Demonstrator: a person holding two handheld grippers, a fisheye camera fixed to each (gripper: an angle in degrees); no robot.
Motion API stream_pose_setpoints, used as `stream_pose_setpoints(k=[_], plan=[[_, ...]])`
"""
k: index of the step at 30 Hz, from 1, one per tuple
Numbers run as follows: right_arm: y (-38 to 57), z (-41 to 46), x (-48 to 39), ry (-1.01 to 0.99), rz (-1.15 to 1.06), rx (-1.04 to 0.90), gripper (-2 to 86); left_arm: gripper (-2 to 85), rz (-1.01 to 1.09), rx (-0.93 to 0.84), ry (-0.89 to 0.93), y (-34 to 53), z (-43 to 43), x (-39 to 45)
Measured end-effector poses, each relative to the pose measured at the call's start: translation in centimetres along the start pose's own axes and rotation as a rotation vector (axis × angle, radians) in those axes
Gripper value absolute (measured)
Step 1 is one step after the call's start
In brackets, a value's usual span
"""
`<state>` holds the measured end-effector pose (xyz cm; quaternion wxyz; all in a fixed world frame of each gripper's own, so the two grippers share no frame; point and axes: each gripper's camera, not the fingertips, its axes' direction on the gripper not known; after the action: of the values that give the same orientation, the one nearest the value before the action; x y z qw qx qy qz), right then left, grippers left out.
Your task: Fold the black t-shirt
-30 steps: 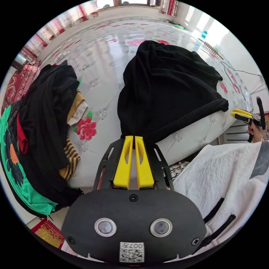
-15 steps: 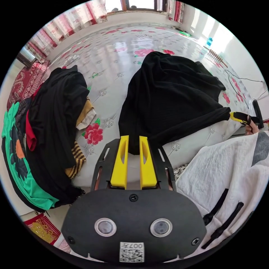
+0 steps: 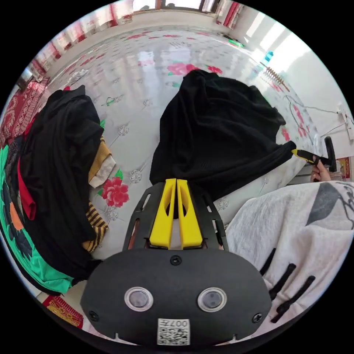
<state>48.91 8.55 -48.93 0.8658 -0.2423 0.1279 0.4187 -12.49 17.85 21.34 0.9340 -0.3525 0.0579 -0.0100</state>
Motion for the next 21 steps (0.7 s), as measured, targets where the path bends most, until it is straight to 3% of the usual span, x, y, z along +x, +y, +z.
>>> stream_pose_setpoints(k=[3, 10, 14, 18, 21], plan=[[-0.1, -8.0, -3.7, -0.065, -0.06, 0.173, -0.2, -0.9, -0.097, 0.15, 0.144, -1.3, -7.2, -3.2], [2.5, -25.9, -16.7, -0.011, -0.403, 0.533, -0.3, -1.0, -0.058, 0.482, 0.291, -3.3, -21.0, -6.3], [1.6, -26.0, -19.2, 0.064, -0.424, 0.501, -0.3, -1.0, -0.09, 0.48, 0.223, -6.5, -20.8, -8.6], [-6.4, -22.0, -21.3, 0.104, -0.44, 0.323, -0.3, -1.0, -0.127, 0.387, 0.252, -15.2, -17.6, -9.8], [-12.3, -23.5, -25.4, 0.176, -0.486, 0.323, -0.3, -1.0, -0.111, 0.439, 0.255, -21.6, -21.3, -8.0]])
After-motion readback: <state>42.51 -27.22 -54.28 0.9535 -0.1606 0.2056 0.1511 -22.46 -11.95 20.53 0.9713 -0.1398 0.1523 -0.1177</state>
